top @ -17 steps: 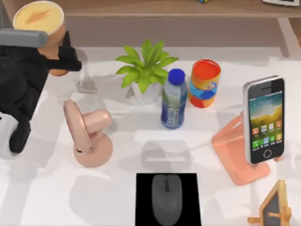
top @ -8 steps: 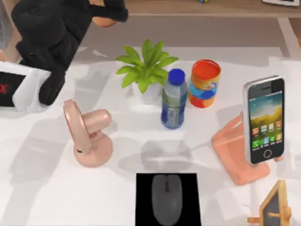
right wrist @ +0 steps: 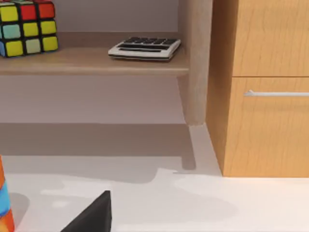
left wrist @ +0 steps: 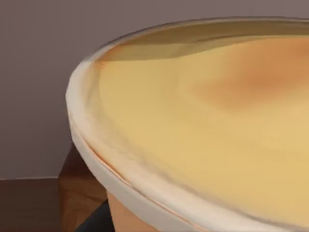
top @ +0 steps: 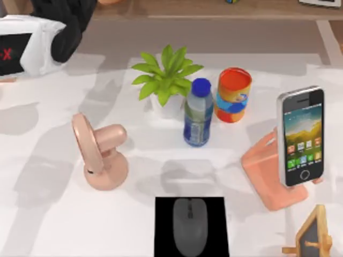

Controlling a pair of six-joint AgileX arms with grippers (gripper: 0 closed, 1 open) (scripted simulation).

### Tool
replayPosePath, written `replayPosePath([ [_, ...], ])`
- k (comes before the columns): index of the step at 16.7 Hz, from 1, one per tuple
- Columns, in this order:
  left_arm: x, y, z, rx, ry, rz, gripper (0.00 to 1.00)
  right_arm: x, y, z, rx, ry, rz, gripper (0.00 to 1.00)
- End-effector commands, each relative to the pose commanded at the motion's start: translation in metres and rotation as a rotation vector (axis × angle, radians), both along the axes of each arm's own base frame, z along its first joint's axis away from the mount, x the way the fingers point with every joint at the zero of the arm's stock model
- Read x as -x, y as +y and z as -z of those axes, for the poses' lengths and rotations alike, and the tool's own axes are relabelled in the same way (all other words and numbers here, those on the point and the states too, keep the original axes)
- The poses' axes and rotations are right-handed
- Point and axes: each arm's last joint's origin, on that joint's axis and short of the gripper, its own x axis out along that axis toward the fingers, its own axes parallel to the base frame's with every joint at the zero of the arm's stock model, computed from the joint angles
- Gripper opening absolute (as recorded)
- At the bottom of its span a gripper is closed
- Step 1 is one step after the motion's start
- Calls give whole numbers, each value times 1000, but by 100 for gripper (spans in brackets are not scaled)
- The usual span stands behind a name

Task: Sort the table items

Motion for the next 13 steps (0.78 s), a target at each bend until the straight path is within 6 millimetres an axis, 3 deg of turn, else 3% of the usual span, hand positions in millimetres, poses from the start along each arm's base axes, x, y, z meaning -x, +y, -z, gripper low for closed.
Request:
replayPosePath([
  [6, -26, 9, -2, -37, 98, -109, 0, 0, 0, 0, 0, 0, 0, 100],
  [13, -26, 7, -2, -43, 107, -109, 0, 0, 0, 0, 0, 0, 0, 100],
])
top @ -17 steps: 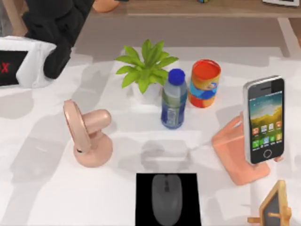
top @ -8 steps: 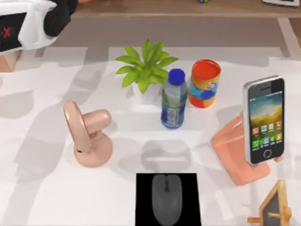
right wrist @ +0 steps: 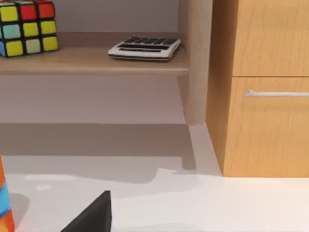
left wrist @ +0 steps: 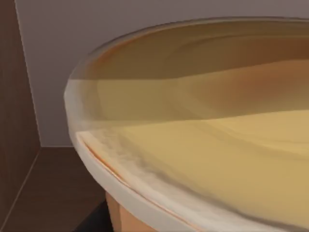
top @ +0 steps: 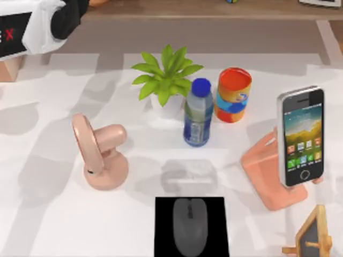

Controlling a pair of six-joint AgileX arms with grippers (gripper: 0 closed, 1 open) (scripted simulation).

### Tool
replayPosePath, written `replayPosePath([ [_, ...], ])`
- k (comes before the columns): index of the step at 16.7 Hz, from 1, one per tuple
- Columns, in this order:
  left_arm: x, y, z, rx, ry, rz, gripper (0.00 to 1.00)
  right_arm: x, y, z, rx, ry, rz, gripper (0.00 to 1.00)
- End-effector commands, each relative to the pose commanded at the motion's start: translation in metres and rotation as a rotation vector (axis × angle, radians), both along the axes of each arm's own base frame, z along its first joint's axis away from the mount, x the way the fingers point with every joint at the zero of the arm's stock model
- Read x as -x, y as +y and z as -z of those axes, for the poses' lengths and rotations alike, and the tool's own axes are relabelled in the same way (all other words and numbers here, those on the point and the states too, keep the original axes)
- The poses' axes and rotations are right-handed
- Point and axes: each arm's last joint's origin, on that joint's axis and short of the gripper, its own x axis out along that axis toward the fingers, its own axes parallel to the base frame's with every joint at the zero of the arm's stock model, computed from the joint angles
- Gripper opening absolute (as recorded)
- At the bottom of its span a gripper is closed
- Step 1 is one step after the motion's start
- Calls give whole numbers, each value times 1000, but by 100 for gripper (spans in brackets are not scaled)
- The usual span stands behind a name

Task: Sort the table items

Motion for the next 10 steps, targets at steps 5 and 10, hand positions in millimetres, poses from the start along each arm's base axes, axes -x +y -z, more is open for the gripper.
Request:
replayPosePath([
  [5, -2, 2, 1, 1, 3, -7, 0, 0, 0, 0, 0, 0, 0, 100],
  [10, -2, 2, 1, 1, 3, -7, 23, 0, 0, 0, 0, 0, 0, 100],
])
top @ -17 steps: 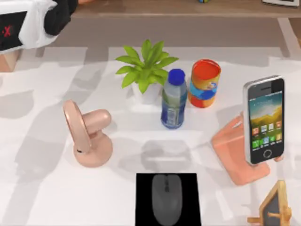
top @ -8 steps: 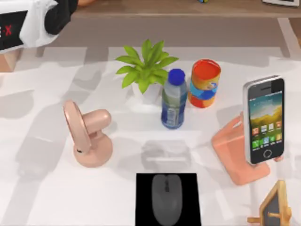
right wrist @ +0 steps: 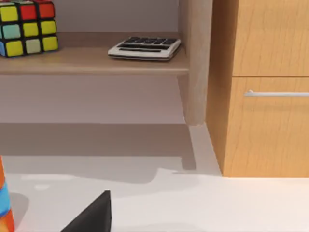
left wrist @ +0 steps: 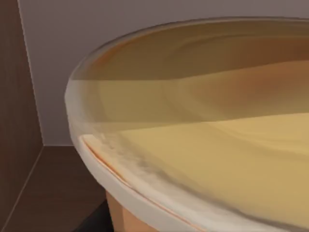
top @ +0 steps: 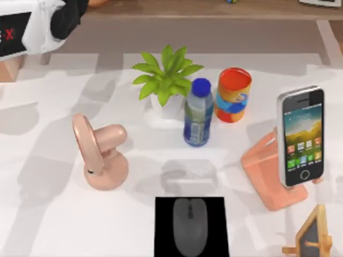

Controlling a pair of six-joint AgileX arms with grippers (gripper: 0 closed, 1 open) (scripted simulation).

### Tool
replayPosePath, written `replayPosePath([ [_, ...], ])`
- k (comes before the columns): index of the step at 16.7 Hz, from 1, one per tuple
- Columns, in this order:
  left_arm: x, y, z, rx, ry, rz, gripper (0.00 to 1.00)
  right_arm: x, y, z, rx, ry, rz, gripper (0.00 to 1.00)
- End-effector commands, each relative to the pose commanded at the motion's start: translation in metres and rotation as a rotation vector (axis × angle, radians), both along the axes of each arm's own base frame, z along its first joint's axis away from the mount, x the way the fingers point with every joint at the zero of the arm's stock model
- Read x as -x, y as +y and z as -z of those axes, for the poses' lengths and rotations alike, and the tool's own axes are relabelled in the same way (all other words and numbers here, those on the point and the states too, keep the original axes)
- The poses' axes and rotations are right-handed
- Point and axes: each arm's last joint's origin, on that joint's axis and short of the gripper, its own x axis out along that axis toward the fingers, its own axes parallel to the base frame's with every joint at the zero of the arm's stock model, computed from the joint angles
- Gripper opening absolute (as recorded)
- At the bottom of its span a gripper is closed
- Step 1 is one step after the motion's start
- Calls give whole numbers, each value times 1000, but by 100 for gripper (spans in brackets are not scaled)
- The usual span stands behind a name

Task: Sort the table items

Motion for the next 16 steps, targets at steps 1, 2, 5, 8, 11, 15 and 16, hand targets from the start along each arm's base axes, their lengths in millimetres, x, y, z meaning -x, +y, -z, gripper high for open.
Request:
replayPosePath([
  [1, 0, 0, 0, 0, 0, 0, 30, 0, 0, 0, 0, 0, 0, 100],
  [2, 0, 0, 0, 0, 0, 0, 38, 0, 0, 0, 0, 0, 0, 100],
  [5, 0, 0, 0, 0, 0, 0, 60, 0, 0, 0, 0, 0, 0, 100],
  [8, 0, 0, 0, 0, 0, 0, 83, 0, 0, 0, 0, 0, 0, 100],
  [11, 0, 0, 0, 0, 0, 0, 100, 0, 0, 0, 0, 0, 0, 100],
  [15, 0, 0, 0, 0, 0, 0, 100, 0, 0, 0, 0, 0, 0, 100],
  [16, 0, 0, 0, 0, 0, 0, 100, 0, 0, 0, 0, 0, 0, 100],
])
